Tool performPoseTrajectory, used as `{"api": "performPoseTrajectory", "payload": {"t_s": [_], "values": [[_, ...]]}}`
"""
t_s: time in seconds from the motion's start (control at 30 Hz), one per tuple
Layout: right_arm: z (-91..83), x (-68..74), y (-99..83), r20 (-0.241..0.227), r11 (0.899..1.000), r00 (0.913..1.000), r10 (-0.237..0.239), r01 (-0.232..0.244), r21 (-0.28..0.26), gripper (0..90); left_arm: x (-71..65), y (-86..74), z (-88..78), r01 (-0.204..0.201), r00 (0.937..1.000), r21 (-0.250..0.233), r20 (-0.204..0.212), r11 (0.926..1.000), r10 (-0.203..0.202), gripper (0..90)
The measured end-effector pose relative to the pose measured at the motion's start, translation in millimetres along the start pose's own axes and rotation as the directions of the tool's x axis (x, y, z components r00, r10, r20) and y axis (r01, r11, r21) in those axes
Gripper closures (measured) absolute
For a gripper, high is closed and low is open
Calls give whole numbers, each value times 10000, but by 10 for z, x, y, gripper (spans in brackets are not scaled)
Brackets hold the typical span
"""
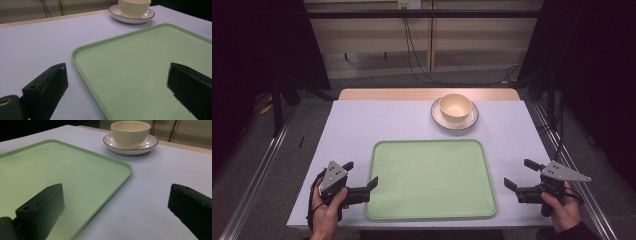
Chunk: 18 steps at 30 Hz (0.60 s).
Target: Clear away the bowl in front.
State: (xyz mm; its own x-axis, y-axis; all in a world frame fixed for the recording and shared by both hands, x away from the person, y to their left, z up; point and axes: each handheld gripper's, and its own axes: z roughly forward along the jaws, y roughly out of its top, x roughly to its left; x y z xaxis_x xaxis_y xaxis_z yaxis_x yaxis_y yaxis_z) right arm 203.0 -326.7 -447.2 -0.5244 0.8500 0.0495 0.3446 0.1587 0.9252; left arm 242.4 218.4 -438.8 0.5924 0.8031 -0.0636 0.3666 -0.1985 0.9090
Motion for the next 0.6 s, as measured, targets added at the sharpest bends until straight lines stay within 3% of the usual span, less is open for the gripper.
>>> {"api": "performPoseTrajectory", "payload": {"t_s": [0.2,0.27,0.5,0.6], "values": [[7,2,-4,26,9999,10000,6,-7,123,3,2,59,47,-87,9989,217,462,9997,77,41],[11,2,-7,-157,9995,9999,-63,67,299,6,6,63,74,-70,9993,212,372,9997,62,38],[-1,-2,0,-50,10000,10000,39,-39,75,4,-3,151,246,-170,9980,53,607,9998,167,35],[0,-4,1,-87,10000,10000,32,-31,35,4,-27,222,348,-525,9967,47,622,9986,521,34]]}}
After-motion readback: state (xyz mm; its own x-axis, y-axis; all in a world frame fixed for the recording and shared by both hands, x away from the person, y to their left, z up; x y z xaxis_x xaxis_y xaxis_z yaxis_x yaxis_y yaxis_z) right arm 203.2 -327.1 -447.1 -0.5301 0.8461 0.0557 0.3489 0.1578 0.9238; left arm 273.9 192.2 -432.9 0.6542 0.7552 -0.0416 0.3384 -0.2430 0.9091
